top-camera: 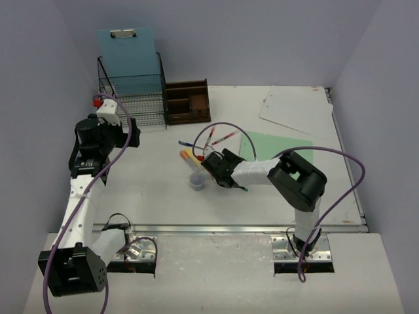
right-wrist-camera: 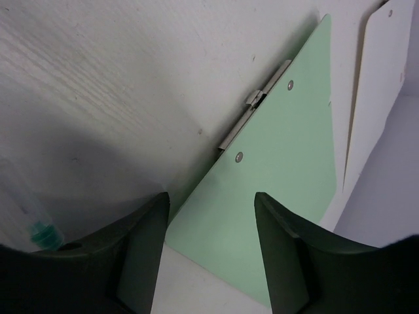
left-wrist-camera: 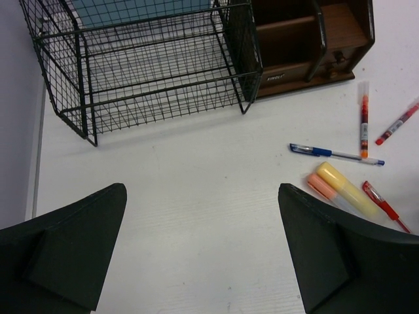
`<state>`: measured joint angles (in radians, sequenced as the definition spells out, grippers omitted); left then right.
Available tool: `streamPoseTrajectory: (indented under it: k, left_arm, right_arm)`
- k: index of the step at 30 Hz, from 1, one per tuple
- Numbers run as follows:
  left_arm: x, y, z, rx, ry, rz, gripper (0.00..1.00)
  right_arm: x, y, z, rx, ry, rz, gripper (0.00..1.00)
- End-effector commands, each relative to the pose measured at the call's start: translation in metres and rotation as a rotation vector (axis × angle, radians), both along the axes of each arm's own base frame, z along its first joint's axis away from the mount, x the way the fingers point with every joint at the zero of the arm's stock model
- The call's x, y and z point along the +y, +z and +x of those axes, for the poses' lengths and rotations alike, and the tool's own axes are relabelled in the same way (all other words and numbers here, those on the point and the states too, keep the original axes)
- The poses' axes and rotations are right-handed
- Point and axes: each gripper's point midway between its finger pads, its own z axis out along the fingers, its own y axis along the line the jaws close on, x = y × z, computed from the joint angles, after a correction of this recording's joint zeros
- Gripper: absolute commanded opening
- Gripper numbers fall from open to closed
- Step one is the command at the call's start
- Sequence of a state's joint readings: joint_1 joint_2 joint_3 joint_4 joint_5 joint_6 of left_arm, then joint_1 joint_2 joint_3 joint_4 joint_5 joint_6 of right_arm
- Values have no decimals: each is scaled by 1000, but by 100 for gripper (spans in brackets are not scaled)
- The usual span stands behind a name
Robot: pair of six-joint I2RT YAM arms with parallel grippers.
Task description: Organize the desk
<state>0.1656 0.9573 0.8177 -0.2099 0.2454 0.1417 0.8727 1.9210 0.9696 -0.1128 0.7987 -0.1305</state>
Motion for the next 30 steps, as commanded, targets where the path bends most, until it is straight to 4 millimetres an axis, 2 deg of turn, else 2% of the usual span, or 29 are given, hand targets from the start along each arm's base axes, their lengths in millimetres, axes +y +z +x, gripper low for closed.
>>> streamPoseTrajectory:
  k: [1, 4, 8, 12, 14, 20, 26, 27, 30]
  left_arm:
    - [5, 21, 6, -79, 8, 6, 99]
    - [5, 22, 11, -76, 7, -9, 99]
    - [3, 26, 16, -75, 1, -34, 99]
    - [2, 35, 17, -93, -1, -41, 99]
    - [2, 37, 18, -97, -3, -40, 99]
    - [3, 44, 18, -107, -2, -32, 100]
    - [3, 47, 17, -111, -1, -28, 100]
    - [3, 47, 17, -111, -2, -28, 100]
    - [1, 51, 16, -117, -9, -30, 100]
  right_arm:
    - [-21, -39, -21, 44, -14, -100, 55]
    - [-24, -41, -22, 10, 3, -128, 54]
    - [-29, -38, -25, -22, -6, -149, 63]
    - [-50, -42, -39, 2, -121, -223, 62]
    - [-50, -44, -40, 2, -127, -208, 60]
    - [-53, -50, -46, 45, -145, -222, 45]
    - [-53, -54, -52, 86, -144, -212, 4]
    - [-53, -52, -52, 88, -140, -204, 0]
    - [-47, -37, -49, 72, -115, -163, 0]
